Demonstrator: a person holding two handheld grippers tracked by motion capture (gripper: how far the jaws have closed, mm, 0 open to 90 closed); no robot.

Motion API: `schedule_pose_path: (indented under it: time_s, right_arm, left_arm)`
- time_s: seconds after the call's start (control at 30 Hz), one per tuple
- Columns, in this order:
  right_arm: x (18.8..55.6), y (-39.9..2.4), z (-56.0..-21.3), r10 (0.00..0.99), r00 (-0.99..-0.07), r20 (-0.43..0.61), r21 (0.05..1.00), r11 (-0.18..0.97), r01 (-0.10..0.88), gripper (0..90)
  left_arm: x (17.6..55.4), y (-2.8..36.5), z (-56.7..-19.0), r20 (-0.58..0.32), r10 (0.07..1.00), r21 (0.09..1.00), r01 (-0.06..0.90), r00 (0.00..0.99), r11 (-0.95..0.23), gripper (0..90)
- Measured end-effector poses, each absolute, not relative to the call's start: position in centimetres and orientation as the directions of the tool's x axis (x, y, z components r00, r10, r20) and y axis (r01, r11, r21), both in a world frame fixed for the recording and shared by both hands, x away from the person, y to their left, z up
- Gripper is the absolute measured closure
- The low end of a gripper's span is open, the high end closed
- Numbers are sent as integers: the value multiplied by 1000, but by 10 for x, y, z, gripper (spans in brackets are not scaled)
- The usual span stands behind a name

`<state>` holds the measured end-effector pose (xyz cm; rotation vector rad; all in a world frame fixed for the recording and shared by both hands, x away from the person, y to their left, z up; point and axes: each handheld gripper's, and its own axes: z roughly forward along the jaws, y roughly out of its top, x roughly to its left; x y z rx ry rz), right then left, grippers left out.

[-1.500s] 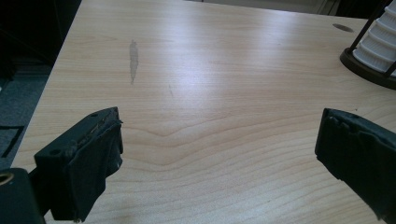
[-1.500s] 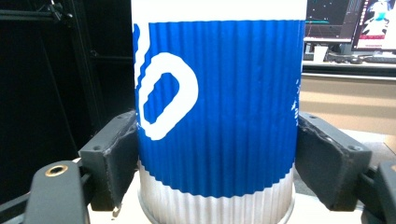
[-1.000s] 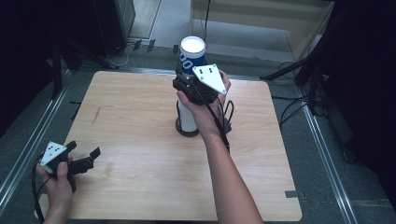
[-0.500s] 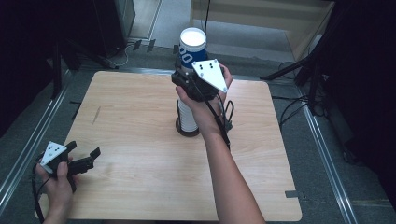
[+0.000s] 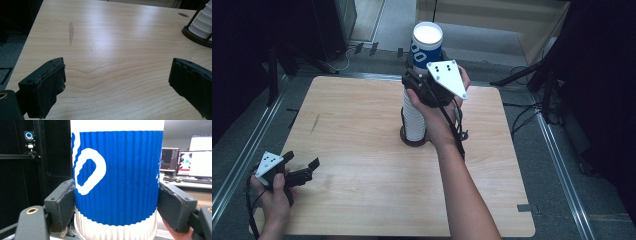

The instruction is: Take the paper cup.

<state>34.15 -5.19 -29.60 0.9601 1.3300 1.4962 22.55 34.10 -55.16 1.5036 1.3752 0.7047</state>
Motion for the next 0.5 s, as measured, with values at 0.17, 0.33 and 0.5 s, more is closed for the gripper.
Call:
schedule_pose_path:
  time_s: [0.17, 0.33, 0.5]
  right_arm:
    - [335, -63, -293, 956, -295, -7, 991, -33, -131, 212]
    - [334, -73, -292, 958, -286, 1, 990, -41, -133, 213]
    - [332, -84, -294, 964, -267, 7, 990, -45, -136, 212]
  left_arm:
    - [225, 341, -552, -179, 963, 905, 418, 203, 80, 18]
    - [225, 341, -552, -177, 963, 905, 417, 203, 79, 18]
    - [225, 342, -551, -180, 965, 908, 409, 189, 89, 18]
